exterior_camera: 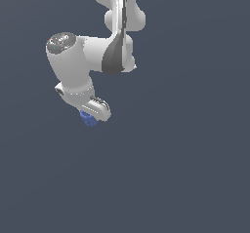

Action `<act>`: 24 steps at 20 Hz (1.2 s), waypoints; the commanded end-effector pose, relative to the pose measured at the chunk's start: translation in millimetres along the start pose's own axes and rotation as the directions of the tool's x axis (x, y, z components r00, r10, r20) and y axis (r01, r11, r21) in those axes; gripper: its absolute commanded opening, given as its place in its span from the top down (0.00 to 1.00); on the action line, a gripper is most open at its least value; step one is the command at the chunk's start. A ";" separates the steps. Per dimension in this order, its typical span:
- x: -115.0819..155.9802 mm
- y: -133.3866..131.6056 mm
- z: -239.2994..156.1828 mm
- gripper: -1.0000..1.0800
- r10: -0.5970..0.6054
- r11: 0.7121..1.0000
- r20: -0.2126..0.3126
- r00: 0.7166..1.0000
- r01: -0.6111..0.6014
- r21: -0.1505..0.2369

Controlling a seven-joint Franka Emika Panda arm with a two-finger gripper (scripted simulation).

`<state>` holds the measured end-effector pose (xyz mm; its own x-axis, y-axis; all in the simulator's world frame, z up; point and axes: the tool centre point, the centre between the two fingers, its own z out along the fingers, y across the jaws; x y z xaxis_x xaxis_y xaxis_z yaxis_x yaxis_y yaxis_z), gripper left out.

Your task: Pick up the object and move it to a goal position.

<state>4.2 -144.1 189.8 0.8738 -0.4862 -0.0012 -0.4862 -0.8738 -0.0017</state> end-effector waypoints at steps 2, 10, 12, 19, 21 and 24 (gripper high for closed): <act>-7.6 24.8 -36.1 1.00 0.000 1.000 0.000 1.000 0.000 0.001; -22.3 78.4 -116.2 1.00 0.000 1.000 0.000 1.000 0.000 0.001; -25.2 90.2 -133.9 1.00 0.000 1.000 0.000 1.000 0.000 0.001; -31.6 121.4 -181.6 1.00 0.000 1.000 -0.001 1.000 0.000 -0.001; -32.4 126.7 -189.9 1.00 0.000 1.000 -0.001 1.000 0.000 -0.001; -32.8 131.4 -197.7 1.00 0.000 1.000 -0.001 1.000 0.000 -0.001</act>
<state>-86.8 -241.7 383.4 0.8733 -0.4873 0.0011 -0.4873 -0.8733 -0.0009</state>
